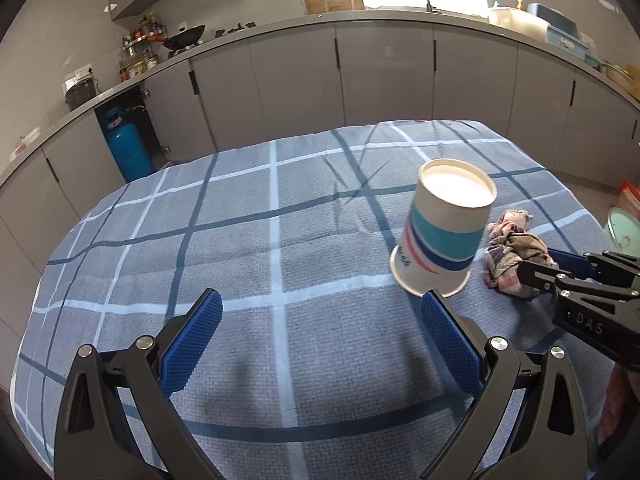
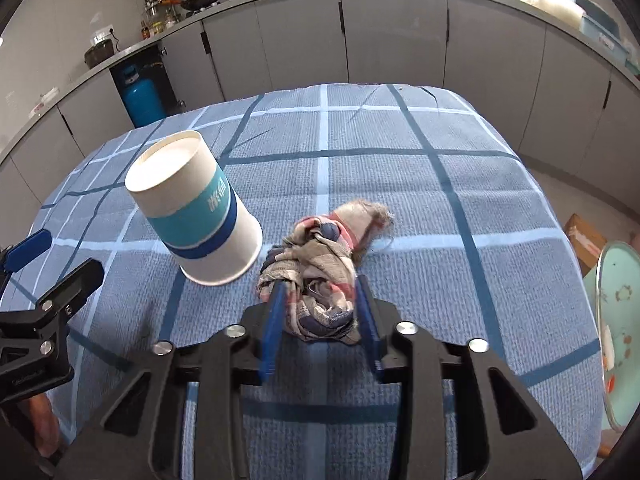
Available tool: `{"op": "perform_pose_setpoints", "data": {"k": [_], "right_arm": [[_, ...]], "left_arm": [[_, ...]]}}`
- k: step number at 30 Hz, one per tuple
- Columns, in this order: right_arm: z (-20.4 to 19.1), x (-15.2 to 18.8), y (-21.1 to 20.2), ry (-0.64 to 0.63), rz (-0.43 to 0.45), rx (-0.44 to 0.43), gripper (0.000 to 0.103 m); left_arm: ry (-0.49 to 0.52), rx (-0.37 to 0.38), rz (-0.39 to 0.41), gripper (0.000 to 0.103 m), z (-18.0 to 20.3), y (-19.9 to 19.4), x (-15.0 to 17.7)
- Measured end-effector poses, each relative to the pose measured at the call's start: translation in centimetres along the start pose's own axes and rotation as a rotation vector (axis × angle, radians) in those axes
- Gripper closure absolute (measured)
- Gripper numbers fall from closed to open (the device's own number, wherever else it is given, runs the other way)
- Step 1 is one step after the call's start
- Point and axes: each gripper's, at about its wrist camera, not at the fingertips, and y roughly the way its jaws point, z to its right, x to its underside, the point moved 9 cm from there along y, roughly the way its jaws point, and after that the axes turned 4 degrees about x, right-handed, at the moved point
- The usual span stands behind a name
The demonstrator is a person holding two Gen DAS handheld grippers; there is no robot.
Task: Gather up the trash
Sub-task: 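Grasp the patterned rag with the right tool while the left grasps the paper cup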
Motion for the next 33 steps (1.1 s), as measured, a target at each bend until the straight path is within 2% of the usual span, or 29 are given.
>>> {"op": "perform_pose_setpoints", "data": {"k": [2,10,14,23,24,25,28,33], "right_arm": [[0.8,0.3,-1.1,0.016,0.021,-0.001,0.077],[5.1,1.9,-5.0,0.126,0.09,0.015,0.077],[4.9,1.9,-5.5,0.124,0.097,0.005,0.078],[5.1,2.0,-5.8,0.131,0.109,-0.013,0.081],[5.0,2.0,-6.0,0.131,0.112,-0.016,0.082],[5.0,2.0,-6.1,0.129,0.115,-0.015,0.082],[4.9,2.0,-6.4,0.128,0.125,-0.016,0.082],[4.8,2.2,-7.1,0.134,0.139,-0.017,0.082]], "left_arm": [[0.016,0.016,0.012,0.005,1.1,0.0,-0.4],[0.089,0.074,0.077,0.005,6.1,0.3,-2.8],[0.109,0.066,0.053,0.005,7.3,2.2,-3.4],[0.08,0.069,0.004,0.007,6.9,4.7,-3.4],[0.079,0.069,0.002,0.01,6.9,4.8,-3.4],[0.077,0.079,-0.003,0.023,6.9,4.9,-3.3],[0.06,0.117,-0.039,0.043,7.0,5.4,-2.8],[0.068,0.125,-0.034,0.045,7.2,4.8,-2.4]]}}
